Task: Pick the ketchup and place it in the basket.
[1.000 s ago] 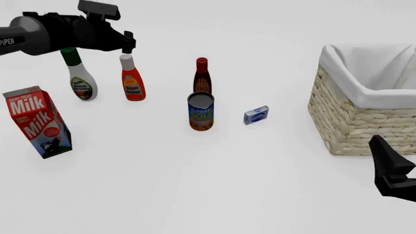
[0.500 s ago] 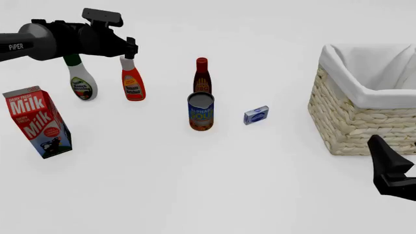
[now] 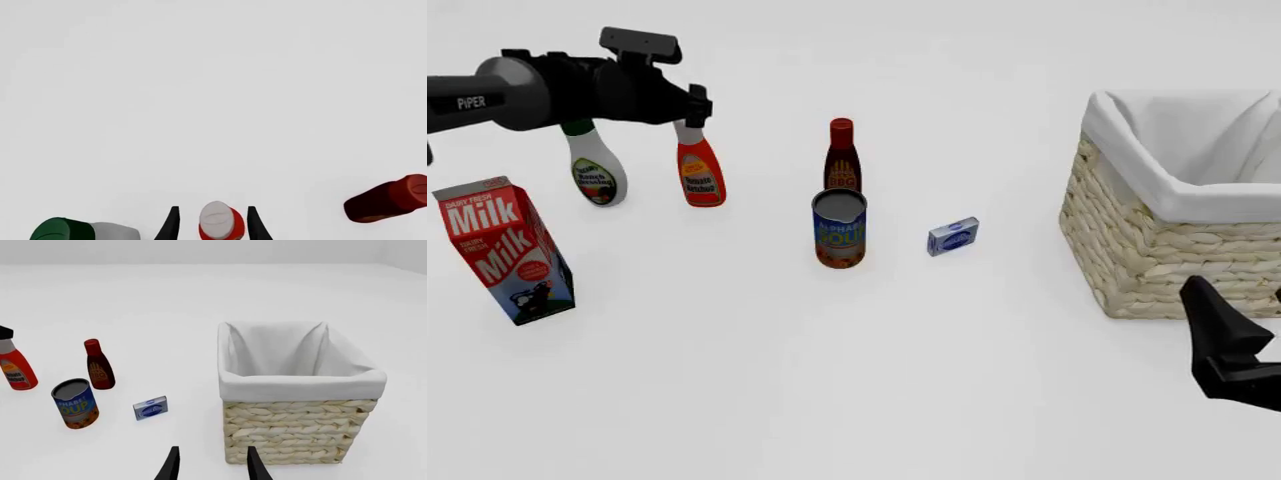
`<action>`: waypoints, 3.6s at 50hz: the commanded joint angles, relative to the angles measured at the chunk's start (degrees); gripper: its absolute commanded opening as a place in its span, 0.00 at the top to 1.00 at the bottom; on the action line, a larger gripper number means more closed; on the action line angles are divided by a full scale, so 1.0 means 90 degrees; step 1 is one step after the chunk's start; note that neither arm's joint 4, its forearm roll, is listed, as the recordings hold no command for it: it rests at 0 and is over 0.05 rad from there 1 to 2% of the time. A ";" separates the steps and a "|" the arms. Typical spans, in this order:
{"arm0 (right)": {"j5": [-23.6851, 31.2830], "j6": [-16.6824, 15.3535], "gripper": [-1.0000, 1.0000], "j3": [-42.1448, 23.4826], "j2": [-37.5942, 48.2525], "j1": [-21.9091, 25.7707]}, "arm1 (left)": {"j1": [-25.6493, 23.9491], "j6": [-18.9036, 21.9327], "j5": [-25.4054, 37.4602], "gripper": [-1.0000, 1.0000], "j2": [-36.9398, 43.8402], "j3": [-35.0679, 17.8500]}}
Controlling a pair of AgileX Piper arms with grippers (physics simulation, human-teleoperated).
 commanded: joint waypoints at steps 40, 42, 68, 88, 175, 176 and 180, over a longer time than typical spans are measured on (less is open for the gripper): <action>0.0041 0.0013 0.00 0.0000 -0.0055 -0.0016 | -0.0001 -0.0058 -0.0172 0.00 0.0379 -0.0004; 0.0032 0.0016 0.00 0.0000 -0.0043 -0.0013 | 0.0002 -0.0063 -0.0174 0.00 0.0384 -0.0002; -0.0081 0.0051 0.00 0.0000 0.0108 0.0014 | 0.0017 -0.0131 -0.0262 1.00 0.0381 0.0145; 0.0087 0.0038 0.00 0.0000 -0.0118 0.0000 | -0.0018 -0.0127 -0.0153 1.00 0.0059 0.0186; 0.1191 -0.0066 0.00 -0.0019 -0.1598 0.0090 | -0.0971 -0.0332 0.1270 1.00 -0.4607 0.2558; 0.1216 -0.0043 0.00 -0.0020 -0.1635 0.0099 | -0.0966 -0.0314 0.1284 1.00 -0.4646 0.2577; 0.1351 -0.0067 0.00 -0.0134 -0.1694 0.0268 | -0.0976 -0.0315 0.1386 1.00 -0.4852 0.2689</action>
